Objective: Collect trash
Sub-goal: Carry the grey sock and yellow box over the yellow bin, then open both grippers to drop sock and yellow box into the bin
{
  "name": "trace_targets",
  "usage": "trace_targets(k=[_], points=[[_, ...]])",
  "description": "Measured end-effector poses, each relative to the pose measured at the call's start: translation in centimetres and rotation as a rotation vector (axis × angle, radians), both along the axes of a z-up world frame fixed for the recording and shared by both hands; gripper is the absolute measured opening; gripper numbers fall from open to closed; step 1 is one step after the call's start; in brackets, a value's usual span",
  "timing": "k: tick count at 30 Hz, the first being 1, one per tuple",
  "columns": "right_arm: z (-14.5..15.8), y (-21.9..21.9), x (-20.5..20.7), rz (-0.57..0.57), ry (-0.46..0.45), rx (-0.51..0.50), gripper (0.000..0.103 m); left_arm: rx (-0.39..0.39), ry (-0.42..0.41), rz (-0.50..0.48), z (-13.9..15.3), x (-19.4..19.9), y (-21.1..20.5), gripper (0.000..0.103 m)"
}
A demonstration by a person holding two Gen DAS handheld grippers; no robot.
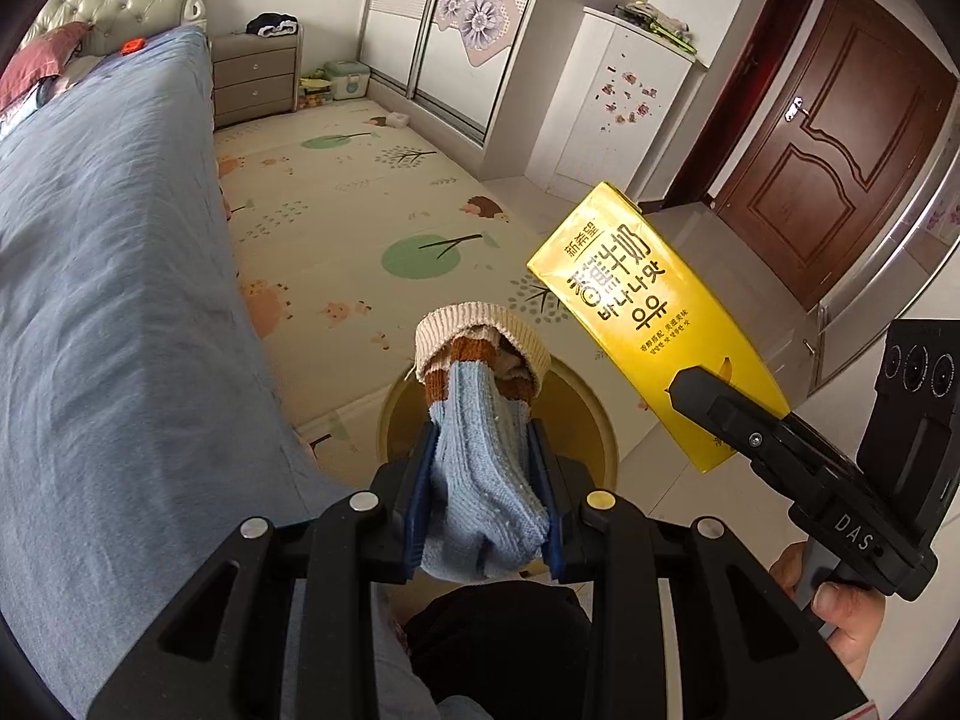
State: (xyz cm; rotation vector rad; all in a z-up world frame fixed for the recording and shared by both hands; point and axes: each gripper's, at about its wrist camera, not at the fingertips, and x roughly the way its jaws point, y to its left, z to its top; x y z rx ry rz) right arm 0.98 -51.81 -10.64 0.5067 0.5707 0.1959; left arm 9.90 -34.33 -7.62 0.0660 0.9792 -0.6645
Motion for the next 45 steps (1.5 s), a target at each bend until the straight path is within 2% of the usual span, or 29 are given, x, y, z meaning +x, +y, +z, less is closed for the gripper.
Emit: trace_targets(k=[10, 18, 26, 34, 40, 45], points=[[-3.1, -4.5, -1.4, -0.1, 0.075, 0.018, 0.04, 0.082, 0.092, -0.083, -2.5, 1.7, -4.7, 0.03], [-6.5, -6.8, 0.5, -0.145, 0.135, 0.076, 0.04, 0.147, 0.191, -0.107, -5.4, 4.3, -7.5, 0.03], [-9.0, -6.3, 2.6, -0.158, 0.225, -0.023, 0.04, 0.215, 0.339, -0.098, -9.2, 7.8, -9.8, 0.03], [-11.1, -6.3, 4.1, -0.163, 0.276, -0.058, 0.04, 0.262, 0.371, -0.111, -11.9, 8.8, -11.2, 0.03], [-11.5, -6.7, 4.8, -0.158, 0.287, -0.063, 0.04, 0.278, 0.385, -0.116, -13.1, 9.3, -11.2, 0.03], [-11.8, -6.8, 5.4, -0.157, 0.303, -0.074, 0.04, 0.32, 0.377, -0.129, -14.2, 9.1, -11.5, 0.03]])
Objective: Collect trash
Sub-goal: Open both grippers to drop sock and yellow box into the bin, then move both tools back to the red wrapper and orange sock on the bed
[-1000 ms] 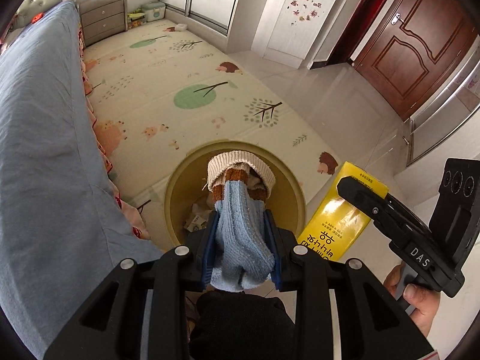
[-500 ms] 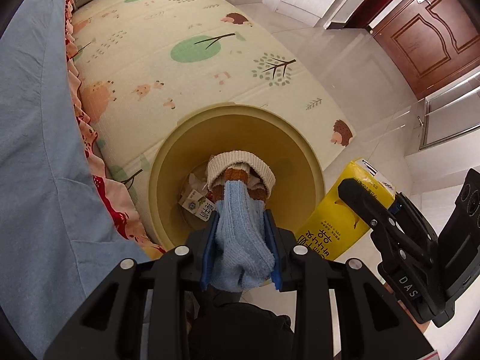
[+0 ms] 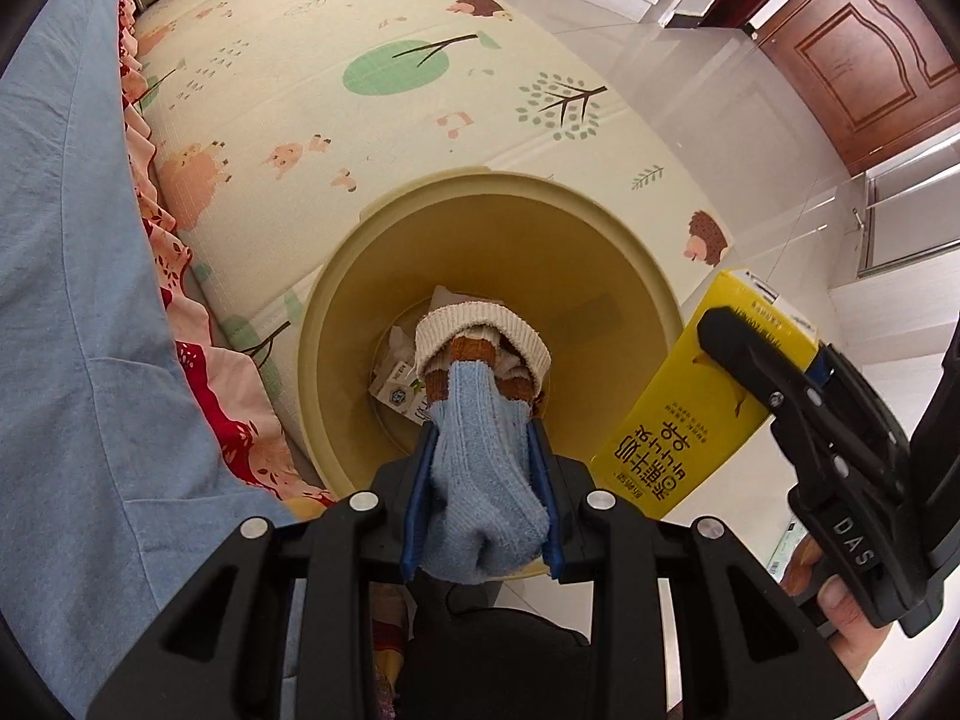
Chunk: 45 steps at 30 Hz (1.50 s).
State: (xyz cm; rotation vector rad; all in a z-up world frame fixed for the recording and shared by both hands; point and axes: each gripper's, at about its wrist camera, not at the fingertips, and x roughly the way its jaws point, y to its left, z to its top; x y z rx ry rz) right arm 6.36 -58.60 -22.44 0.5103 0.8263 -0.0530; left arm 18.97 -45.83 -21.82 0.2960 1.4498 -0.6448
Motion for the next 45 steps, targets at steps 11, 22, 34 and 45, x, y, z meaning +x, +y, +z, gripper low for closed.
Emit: trace_targets(k=[11, 22, 34, 45], points=[[-0.5, -0.9, 0.1, -0.084, 0.034, -0.021, 0.077, -0.077, 0.045, 0.088, 0.2, 0.9, 0.6, 0.099], [-1.4, 0.0, -1.5, -0.031, 0.089, -0.047, 0.075, -0.006, -0.002, 0.08, -0.1, 1.0, 0.8, 0.099], [-0.8, 0.4, -2.4, -0.025, 0.088, -0.045, 0.074, 0.001, -0.056, 0.085, 0.6, 0.9, 1.1, 0.098], [2.2, 2.5, -3.8, 0.02, 0.037, -0.067, 0.081, -0.046, -0.25, 0.084, 5.2, -0.6, 1.5, 0.099]])
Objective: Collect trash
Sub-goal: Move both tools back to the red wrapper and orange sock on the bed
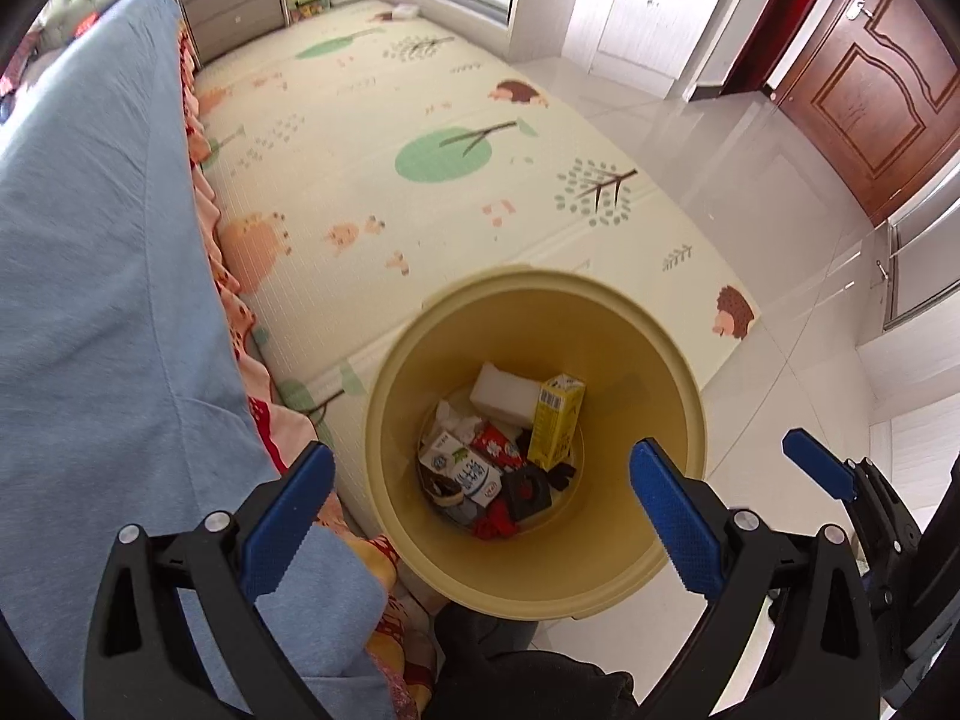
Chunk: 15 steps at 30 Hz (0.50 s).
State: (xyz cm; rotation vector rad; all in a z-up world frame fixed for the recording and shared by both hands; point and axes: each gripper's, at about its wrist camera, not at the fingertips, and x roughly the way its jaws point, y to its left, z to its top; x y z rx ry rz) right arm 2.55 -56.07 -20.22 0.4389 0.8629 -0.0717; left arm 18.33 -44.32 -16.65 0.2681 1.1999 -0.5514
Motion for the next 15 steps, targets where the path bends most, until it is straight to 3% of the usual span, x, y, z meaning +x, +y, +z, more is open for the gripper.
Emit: trace_targets(k=[15], points=[[6.9, 3.5, -1.3, 0.032, -0.119, -0.037, 0.09, -0.188, -0.265, 0.062, 10.4, -4.5, 6.8, 0.099]])
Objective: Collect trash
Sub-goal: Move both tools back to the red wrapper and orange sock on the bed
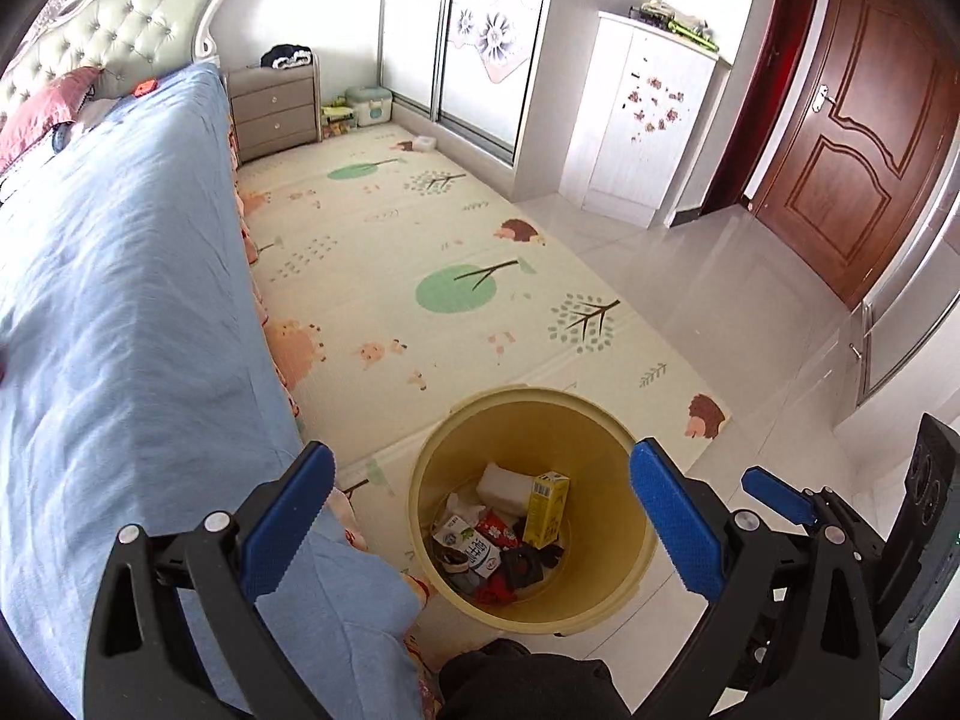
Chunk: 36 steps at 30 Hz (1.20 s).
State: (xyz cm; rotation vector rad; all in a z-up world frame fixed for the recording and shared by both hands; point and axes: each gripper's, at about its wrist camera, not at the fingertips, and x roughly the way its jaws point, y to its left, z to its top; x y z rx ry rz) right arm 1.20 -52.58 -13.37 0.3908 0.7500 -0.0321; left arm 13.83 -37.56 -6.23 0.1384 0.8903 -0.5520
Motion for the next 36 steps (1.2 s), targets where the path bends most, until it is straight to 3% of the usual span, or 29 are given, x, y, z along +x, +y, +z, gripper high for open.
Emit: trace_targets(k=[7, 13, 19, 27, 36], points=[[4.2, 4.3, 0.4, 0.09, -0.116, -0.058, 0.095, -0.005, -0.092, 0.069, 3.1, -1.1, 5.6, 0.099], [7.6, 10.0, 2.6, 0.247, -0.19, -0.092, 0.095, 0.009, -0.145, 0.213, 4.8, -0.5, 13.6, 0.099], [9.1, 16.8, 5.9, 0.393, -0.198, -0.108, 0.095, 0.04, -0.182, 0.362, 5.6, 0.8, 22.3, 0.099], [10.4, 24.7, 10.2, 0.55, -0.211, -0.1, 0.095, 0.088, -0.168, 0.513, 5.1, 3.4, 31.6, 0.099], [11.1, 30.9, 15.9, 0.665, -0.197, -0.052, 0.094, 0.171, -0.152, 0.553, 3.2, 7.7, 36.4, 0.099]])
